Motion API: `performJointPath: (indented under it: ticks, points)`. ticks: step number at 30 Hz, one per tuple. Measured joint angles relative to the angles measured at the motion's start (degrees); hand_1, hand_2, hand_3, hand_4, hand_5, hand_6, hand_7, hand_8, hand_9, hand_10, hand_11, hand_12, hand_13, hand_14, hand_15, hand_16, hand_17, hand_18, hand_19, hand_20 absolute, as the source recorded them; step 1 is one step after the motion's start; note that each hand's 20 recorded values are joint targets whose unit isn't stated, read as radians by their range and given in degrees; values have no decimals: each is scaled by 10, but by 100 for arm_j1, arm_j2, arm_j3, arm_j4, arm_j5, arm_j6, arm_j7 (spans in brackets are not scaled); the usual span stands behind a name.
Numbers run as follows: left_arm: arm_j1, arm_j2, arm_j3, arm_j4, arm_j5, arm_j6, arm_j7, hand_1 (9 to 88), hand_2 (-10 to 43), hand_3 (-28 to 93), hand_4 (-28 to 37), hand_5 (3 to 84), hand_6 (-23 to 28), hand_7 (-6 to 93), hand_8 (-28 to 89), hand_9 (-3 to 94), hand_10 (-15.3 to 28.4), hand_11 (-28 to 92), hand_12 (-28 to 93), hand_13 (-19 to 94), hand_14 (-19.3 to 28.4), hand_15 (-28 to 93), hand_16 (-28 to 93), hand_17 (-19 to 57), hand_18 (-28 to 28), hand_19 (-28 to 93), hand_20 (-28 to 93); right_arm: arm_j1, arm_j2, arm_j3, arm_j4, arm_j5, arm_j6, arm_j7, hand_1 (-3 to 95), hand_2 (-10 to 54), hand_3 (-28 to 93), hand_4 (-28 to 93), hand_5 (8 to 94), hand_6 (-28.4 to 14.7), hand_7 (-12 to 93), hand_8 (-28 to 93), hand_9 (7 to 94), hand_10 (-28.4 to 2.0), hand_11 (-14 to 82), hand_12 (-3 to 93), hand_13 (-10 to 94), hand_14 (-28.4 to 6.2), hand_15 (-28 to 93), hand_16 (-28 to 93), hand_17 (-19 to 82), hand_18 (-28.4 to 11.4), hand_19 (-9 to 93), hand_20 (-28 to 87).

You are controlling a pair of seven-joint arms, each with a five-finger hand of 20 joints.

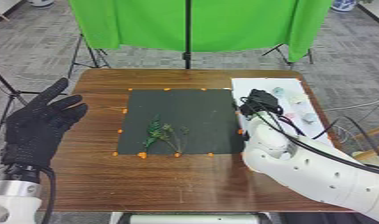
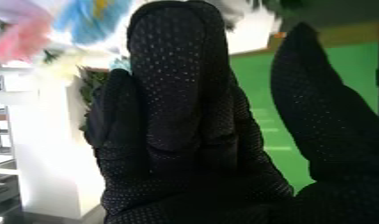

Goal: Arrange flowers

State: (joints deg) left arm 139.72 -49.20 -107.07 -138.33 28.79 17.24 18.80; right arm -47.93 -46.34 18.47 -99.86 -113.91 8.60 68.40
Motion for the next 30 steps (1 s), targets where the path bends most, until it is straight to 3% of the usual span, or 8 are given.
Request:
performJointPath:
  ticks: [11,18,24,30]
  points:
    - [-55,17,5,36,6,-30,-73,228,72,795,-226,358,83,149,-103,351,217,341,122,263,284,619,-123,-57,248,606,256,-93,-39,-94,164,177,-319,40,377,-95,679,-282,538,-82,104,-98,787,-159,303,158,826,-84,552,156,526,-183,932,150]
    - [-133,32,9,54,14,-73,-106,228,71,796,-226,358,83,150,-103,351,217,340,123,263,284,620,-123,-57,248,606,256,204,-134,-483,383,56,-300,111,431,-95,702,-281,702,-32,167,-112,848,-118,322,166,849,-70,547,161,540,-173,932,159]
    - [-138,35,9,54,16,-76,-93,228,71,796,-225,358,83,150,-104,351,216,341,123,265,284,619,-123,-57,249,606,256,436,-196,-769,654,-186,-227,110,560,-95,622,-282,859,0,203,53,929,-84,259,244,883,-54,526,187,550,-171,932,188]
    - [-131,35,5,54,16,-73,-77,228,72,795,-225,358,83,149,-103,351,217,341,123,264,284,619,-123,-57,248,606,256,446,-199,-819,715,-258,-72,67,560,-95,670,-282,881,-2,207,70,937,-80,282,254,897,-50,527,205,539,-183,932,238]
